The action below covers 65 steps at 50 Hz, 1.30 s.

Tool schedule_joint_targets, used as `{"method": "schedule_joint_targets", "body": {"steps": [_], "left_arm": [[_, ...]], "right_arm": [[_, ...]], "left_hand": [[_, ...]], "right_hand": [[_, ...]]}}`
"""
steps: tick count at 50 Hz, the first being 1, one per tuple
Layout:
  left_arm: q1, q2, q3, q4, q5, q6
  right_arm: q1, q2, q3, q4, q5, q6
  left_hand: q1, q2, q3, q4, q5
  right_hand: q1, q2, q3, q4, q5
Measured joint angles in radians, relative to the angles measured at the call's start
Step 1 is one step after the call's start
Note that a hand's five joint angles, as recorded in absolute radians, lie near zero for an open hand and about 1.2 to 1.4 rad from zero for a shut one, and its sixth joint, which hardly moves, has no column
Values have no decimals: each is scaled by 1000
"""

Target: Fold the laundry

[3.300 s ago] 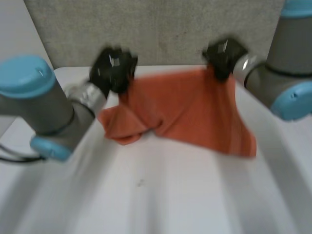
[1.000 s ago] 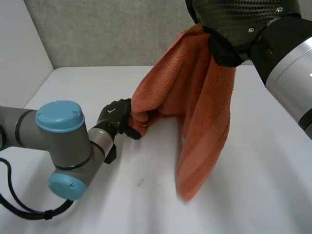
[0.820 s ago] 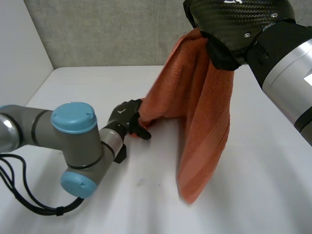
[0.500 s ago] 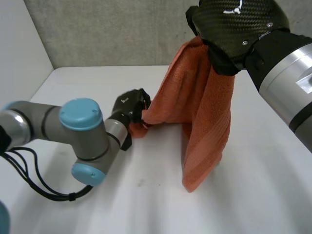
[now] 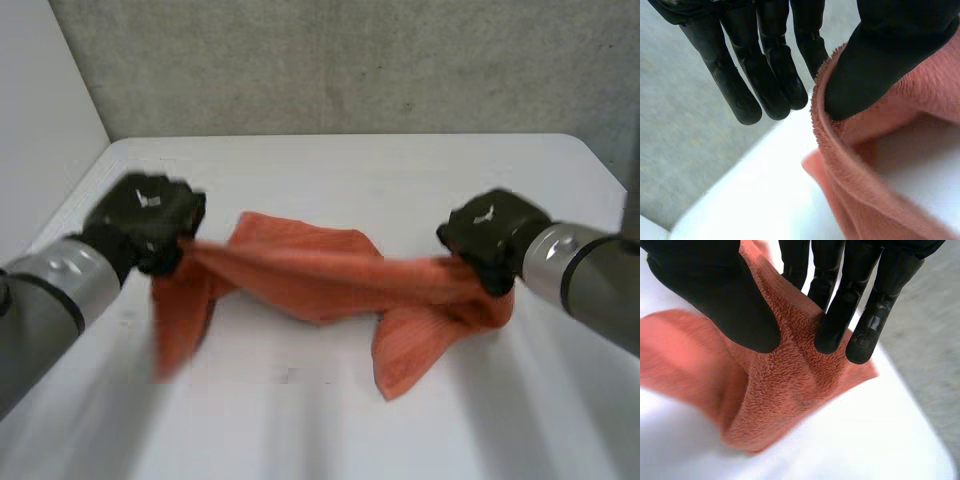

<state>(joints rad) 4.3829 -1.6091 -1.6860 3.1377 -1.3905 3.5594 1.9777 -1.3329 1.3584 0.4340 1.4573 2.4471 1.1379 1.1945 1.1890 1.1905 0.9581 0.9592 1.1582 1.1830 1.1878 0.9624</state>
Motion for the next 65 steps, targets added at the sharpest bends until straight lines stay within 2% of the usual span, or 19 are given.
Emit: {"method": "schedule_joint_targets", "body": {"steps": [1,4,10,13,15,18,19,20,22,26,29,32,36,41,46,50,55,61,65], "left_arm": [[6,-18,-23,-30,9,51],[6,-81,-40,-54,13,93],[3,-238,6,-56,7,108],[-1,-374,144,-45,-4,104],[-1,-398,187,-42,-7,103],[-3,-447,357,-8,-14,100],[-3,-458,458,40,-17,99],[-3,-458,458,40,-17,99],[-2,-450,594,158,-19,97],[3,-394,684,375,-22,91],[10,-327,684,547,-23,79],[17,-286,642,604,-21,63],[38,-242,515,595,-15,35],[75,-207,281,512,-8,19],[89,-196,97,474,-5,20],[91,-219,-52,466,2,24],[89,-292,-121,464,12,27],[89,-352,-133,454,16,28],[97,-363,-130,442,17,28]], "right_arm": [[4,34,5,13,-4,-3],[8,99,0,22,-9,-5],[13,204,-46,18,-11,-6],[13,278,-161,7,-6,-3],[13,291,-200,3,-4,-1],[12,325,-367,-30,4,10],[12,335,-456,-61,12,19],[12,335,-456,-61,12,19],[13,343,-617,-154,34,47],[12,312,-715,-320,59,98],[8,218,-659,-476,63,136],[4,129,-551,-569,50,152],[0,9,-337,-657,1,163],[6,-52,-74,-652,-79,159],[15,-40,89,-588,-113,143],[23,54,176,-495,-114,106],[26,168,185,-426,-95,74],[26,217,171,-404,-73,69],[24,209,173,-406,-69,80]], "left_hand": [[0,0,0,0,0],[0,0,0,0,0],[0,0,1,4,0],[0,0,1,4,0],[0,1,1,4,0],[0,1,2,4,0],[0,1,2,4,0],[0,1,2,4,0],[0,1,2,4,0],[0,1,2,4,0],[0,1,2,4,0],[0,1,2,4,0],[0,2,2,4,0],[0,2,2,4,0],[0,2,2,4,0],[0,2,3,4,0],[-10,-27,-24,-24,-8],[-177,-224,-210,-214,-153],[-373,-418,-408,-416,-357]], "right_hand": [[0,0,0,0,0],[0,0,0,0,0],[0,0,0,0,0],[0,0,0,0,0],[0,0,0,0,0],[0,0,0,0,0],[0,0,0,0,0],[0,0,0,0,0],[0,0,0,0,0],[0,0,0,0,0],[0,0,0,0,0],[0,0,0,0,0],[0,0,0,0,0],[0,0,0,0,0],[0,0,0,0,0],[0,0,0,0,0],[0,0,1,0,0],[0,0,1,0,0],[0,0,1,0,0]]}}
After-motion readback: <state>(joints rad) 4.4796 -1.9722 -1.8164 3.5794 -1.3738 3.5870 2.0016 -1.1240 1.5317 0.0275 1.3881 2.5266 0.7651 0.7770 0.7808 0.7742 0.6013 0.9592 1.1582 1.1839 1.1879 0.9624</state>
